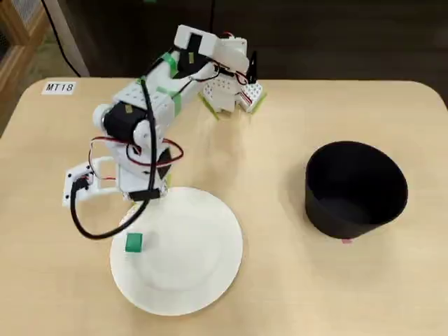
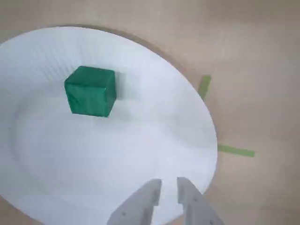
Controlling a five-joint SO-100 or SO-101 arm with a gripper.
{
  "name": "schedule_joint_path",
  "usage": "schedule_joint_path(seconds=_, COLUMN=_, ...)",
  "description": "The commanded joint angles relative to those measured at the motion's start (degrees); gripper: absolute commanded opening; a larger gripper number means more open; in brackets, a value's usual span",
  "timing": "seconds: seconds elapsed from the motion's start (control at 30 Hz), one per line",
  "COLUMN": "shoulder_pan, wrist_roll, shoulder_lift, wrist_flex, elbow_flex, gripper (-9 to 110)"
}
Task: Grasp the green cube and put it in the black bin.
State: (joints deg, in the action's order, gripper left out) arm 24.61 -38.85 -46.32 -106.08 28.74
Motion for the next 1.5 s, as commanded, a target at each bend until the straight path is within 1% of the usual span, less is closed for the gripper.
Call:
schedule_joint_path(seconds=0.0, shoulder_pan=1.32, wrist_roll=-1.23, shoulder_lift=-0.26, wrist_flex=0.35, elbow_flex=-4.13, gripper=21)
schedule_joint_path(seconds=0.23, shoulder_pan=1.67, wrist_roll=-0.70, shoulder_lift=7.29, wrist_flex=0.35, elbow_flex=-14.59, gripper=29)
schedule_joint_path(seconds=0.53, shoulder_pan=0.97, wrist_roll=0.00, shoulder_lift=15.82, wrist_flex=0.35, elbow_flex=-25.22, gripper=29)
schedule_joint_path(seconds=0.7, shoulder_pan=1.14, wrist_roll=0.97, shoulder_lift=17.49, wrist_flex=0.35, elbow_flex=-27.16, gripper=28)
schedule_joint_path(seconds=0.87, shoulder_pan=1.41, wrist_roll=2.99, shoulder_lift=20.83, wrist_flex=0.35, elbow_flex=-32.43, gripper=21)
schedule_joint_path(seconds=0.97, shoulder_pan=1.58, wrist_roll=3.25, shoulder_lift=21.45, wrist_flex=0.35, elbow_flex=-32.70, gripper=17)
schedule_joint_path(seconds=1.07, shoulder_pan=1.49, wrist_roll=3.69, shoulder_lift=21.88, wrist_flex=0.35, elbow_flex=-32.96, gripper=7)
schedule_joint_path(seconds=1.17, shoulder_pan=1.23, wrist_roll=4.39, shoulder_lift=22.24, wrist_flex=0.35, elbow_flex=-32.96, gripper=0)
schedule_joint_path(seconds=1.37, shoulder_pan=0.79, wrist_roll=4.57, shoulder_lift=22.41, wrist_flex=0.26, elbow_flex=-33.05, gripper=1)
schedule_joint_path(seconds=1.47, shoulder_pan=0.88, wrist_roll=3.60, shoulder_lift=22.41, wrist_flex=0.18, elbow_flex=-33.13, gripper=14)
